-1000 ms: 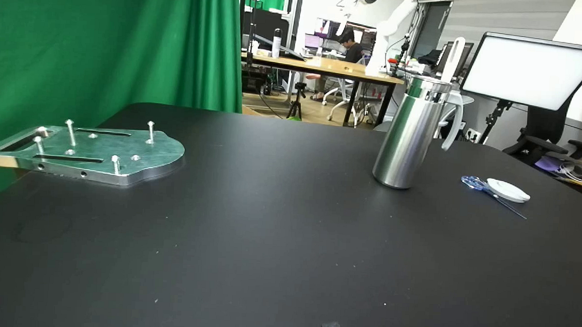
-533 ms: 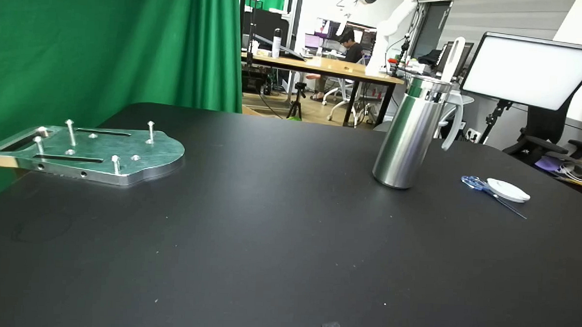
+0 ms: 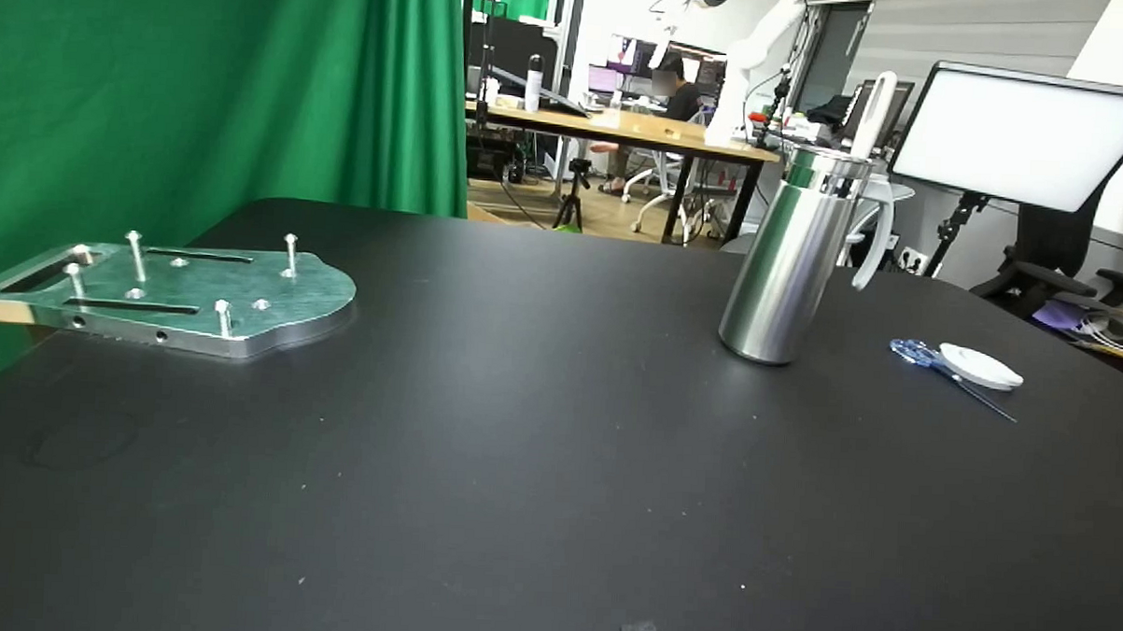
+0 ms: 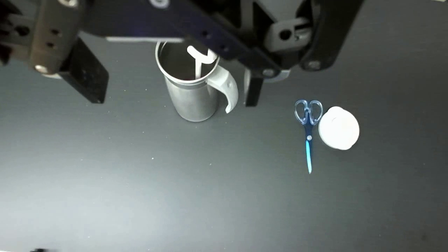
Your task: Move the white object inside the silver jar up and down
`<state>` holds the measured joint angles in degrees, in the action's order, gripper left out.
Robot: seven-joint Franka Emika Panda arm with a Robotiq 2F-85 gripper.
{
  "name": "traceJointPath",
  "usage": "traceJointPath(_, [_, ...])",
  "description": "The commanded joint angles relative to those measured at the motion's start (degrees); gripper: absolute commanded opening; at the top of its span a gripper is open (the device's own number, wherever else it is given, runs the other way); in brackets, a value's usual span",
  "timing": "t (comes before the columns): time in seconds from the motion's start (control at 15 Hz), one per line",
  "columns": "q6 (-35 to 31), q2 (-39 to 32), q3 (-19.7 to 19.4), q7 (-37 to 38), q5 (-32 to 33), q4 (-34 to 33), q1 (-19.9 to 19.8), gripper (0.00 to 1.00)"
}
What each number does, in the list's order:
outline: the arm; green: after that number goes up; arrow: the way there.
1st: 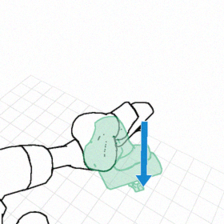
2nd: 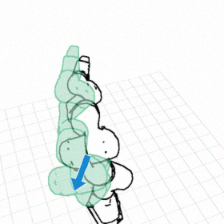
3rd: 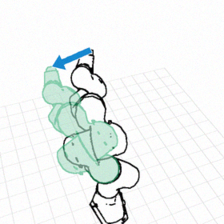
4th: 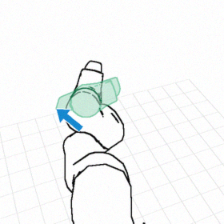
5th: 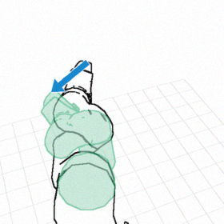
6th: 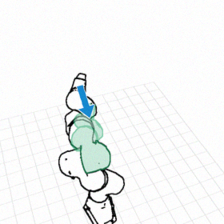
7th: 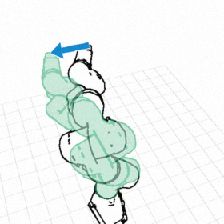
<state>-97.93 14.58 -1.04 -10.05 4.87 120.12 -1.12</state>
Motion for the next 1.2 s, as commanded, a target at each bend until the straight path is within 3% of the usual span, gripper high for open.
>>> traceJointPath(0.0, [3.1,-9.4,-2.4,-7.3,0.0,-11.0,-0.4,1.0])
traceJointPath(0.47, [1.1,-18.6,-3.6,-10.5,-3.8,-16.3,-2.5,1.0])
traceJointPath(1.13, [-3.4,-20.6,-2.4,-6.9,-4.4,-12.8,-2.5,1.0])
